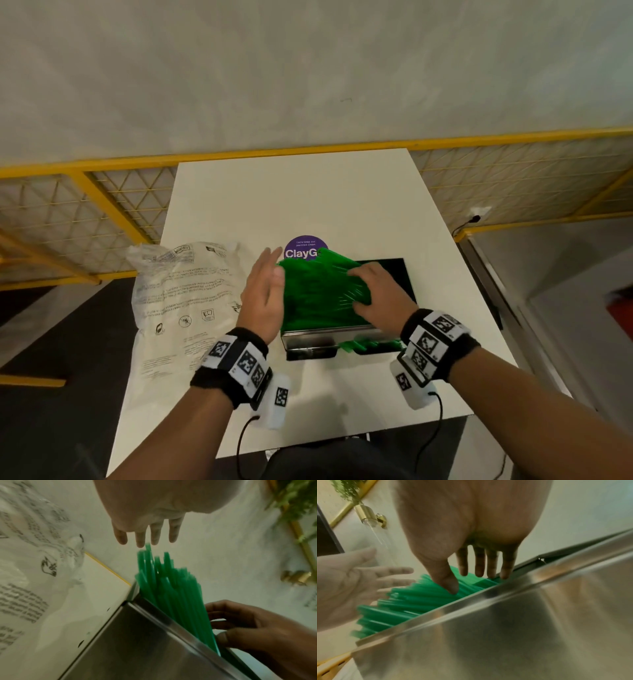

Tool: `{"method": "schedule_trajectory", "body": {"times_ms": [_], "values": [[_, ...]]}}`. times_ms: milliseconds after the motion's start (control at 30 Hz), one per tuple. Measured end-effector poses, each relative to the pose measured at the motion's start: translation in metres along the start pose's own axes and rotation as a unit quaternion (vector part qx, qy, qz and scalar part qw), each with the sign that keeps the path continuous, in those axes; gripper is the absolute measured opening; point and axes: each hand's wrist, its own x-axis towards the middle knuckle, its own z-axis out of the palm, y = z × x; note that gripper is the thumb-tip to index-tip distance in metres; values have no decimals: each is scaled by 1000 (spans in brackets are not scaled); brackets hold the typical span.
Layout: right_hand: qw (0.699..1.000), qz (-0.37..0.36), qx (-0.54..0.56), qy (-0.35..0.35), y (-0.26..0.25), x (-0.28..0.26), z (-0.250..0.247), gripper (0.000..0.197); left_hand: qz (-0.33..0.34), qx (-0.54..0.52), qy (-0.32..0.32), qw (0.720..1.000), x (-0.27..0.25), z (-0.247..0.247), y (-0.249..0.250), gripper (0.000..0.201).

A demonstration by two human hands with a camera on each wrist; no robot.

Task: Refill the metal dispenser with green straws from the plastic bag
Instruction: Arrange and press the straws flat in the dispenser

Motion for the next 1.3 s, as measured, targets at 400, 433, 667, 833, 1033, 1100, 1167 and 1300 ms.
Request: {"method": "schedule_trajectory", "body": {"times_ms": [400, 433, 667, 833, 1033, 1100, 1167, 1300], "values": [[997, 14, -67, -46, -6, 13, 13, 73, -20, -19, -66, 997, -2, 15, -11, 75], [998, 20, -40, -45, -5, 14, 10, 74, -27, -39, -50, 998, -3, 14, -10, 69], [988, 38, -104, -107, -7, 21, 13, 87, -42, 0, -60, 997, -5, 21, -19, 78], [981, 17, -152, -116, -13, 26, 10, 69, -53, 80, -103, 990, 0, 13, -4, 91], [982, -37, -174, -66, -25, 26, 8, 58, 155, 463, -227, 843, 9, 10, 45, 90], [986, -55, -151, -51, -31, 27, 10, 61, 173, 509, -245, 807, 13, 20, 47, 84], [990, -62, -114, -53, -37, 27, 14, 62, 152, 535, -239, 796, 17, 26, 42, 77], [995, -54, -74, -51, -28, 21, 14, 64, 150, 561, -224, 782, 16, 23, 30, 64]]}}
